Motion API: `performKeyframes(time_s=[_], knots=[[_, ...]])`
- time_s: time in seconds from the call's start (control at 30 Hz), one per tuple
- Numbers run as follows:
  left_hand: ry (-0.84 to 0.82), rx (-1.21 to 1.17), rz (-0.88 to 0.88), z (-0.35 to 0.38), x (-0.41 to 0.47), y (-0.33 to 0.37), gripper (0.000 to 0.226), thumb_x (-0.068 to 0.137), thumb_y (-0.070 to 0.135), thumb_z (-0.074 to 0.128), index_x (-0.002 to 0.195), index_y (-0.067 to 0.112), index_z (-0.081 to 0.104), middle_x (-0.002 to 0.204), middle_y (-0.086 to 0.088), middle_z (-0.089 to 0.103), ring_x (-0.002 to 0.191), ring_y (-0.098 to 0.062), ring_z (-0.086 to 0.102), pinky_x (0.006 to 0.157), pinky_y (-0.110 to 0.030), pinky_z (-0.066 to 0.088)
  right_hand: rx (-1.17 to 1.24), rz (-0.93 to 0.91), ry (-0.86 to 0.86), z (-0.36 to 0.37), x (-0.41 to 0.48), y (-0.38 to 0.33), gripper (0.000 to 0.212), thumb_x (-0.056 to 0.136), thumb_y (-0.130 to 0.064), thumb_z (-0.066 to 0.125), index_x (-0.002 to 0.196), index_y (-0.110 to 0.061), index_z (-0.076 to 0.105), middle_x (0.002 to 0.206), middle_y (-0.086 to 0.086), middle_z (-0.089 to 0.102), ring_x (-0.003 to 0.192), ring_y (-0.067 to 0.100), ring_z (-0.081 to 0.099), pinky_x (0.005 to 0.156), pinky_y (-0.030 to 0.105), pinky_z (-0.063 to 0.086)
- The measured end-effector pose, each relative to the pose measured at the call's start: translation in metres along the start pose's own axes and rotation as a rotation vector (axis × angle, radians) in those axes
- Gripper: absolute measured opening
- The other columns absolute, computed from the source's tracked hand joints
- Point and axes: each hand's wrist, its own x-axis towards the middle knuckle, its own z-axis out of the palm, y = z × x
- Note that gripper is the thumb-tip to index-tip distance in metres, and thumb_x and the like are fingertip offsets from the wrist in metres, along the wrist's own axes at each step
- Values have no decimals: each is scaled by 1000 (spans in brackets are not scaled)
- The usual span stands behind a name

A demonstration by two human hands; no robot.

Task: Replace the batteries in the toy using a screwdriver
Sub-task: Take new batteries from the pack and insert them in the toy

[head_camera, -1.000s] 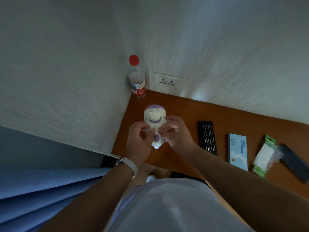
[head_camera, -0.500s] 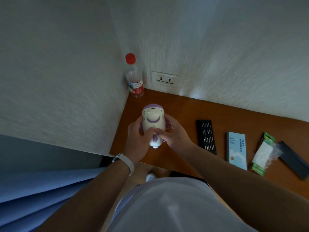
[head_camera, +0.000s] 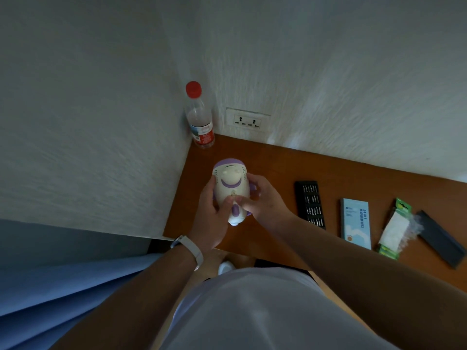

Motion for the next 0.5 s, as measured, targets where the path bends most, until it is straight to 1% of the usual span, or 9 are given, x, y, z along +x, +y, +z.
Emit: performKeyframes(time_s=[0.07, 0.13, 0.17, 0.2, 0.27, 0.33, 0.37, 0.43, 0.5], knots=[[13, 21, -6, 0, 1, -2, 56, 99, 18, 57, 146, 35, 29, 142, -1, 48, 124, -12, 55, 88, -14, 53, -15, 7, 6, -1, 1, 0, 70, 83, -24, 77, 143, -25, 42, 122, -11, 56, 108, 7, 57, 81, 34, 60], [17, 36, -10, -1, 1, -1, 59, 100, 18, 57, 150, 29, 29, 144, -2, 47, 125, -13, 54, 89, -13, 52, -21, 2, 3, 0, 1, -3, 68, 83, -23, 77, 142, -25, 43, 119, -12, 56, 105, 6, 58, 73, 25, 59], [10, 37, -11, -1, 2, -1, 59, 100, 18, 56, 151, 29, 28, 144, -2, 47, 125, -13, 54, 89, -13, 52, -5, 2, 3, 0, 1, -3, 67, 83, -21, 77, 140, -25, 43, 117, -12, 56, 104, 7, 58, 69, 23, 58], [5, 27, -14, -1, 1, -1, 58, 100, 17, 55, 151, 29, 28, 144, -2, 47, 125, -13, 54, 90, -14, 52, 22, 7, 3, 1, 0, -3, 66, 82, -18, 78, 139, -23, 44, 116, -12, 56, 104, 9, 59, 68, 23, 59], [-5, -15, -30, -1, -1, 1, 57, 101, 15, 53, 150, 30, 27, 141, -1, 48, 124, -13, 54, 91, -15, 53, 62, 16, 1, 3, -1, -3, 65, 81, -15, 79, 137, -22, 45, 115, -10, 57, 105, 12, 60, 72, 28, 61], [-20, -35, -34, -3, -3, 4, 56, 102, 13, 51, 149, 31, 26, 137, 2, 49, 121, -9, 55, 89, -11, 51, 75, 13, -6, 6, 0, -2, 66, 79, -16, 81, 135, -22, 46, 118, -6, 58, 108, 15, 62, 77, 36, 62], [-27, -34, -30, -4, -3, 4, 56, 102, 12, 51, 148, 32, 26, 136, 2, 49, 119, -5, 54, 88, -10, 50, 80, 16, -12, 7, 1, -2, 66, 78, -15, 82, 134, -22, 46, 119, -5, 59, 108, 16, 63, 77, 38, 62], [-33, -21, -20, -5, -3, 3, 57, 101, 13, 52, 146, 34, 25, 137, 1, 48, 118, -4, 54, 89, -10, 50, 102, 30, -17, 7, 2, -3, 64, 77, -12, 82, 131, -20, 48, 118, -3, 59, 105, 17, 65, 73, 36, 62], [-25, -4, -23, -4, -1, 0, 60, 101, 15, 54, 150, 32, 24, 142, -2, 46, 123, -10, 54, 94, -16, 51, 119, 51, -28, 3, 3, -6, 62, 77, -8, 81, 129, -18, 48, 115, -5, 60, 101, 17, 66, 67, 31, 61]])
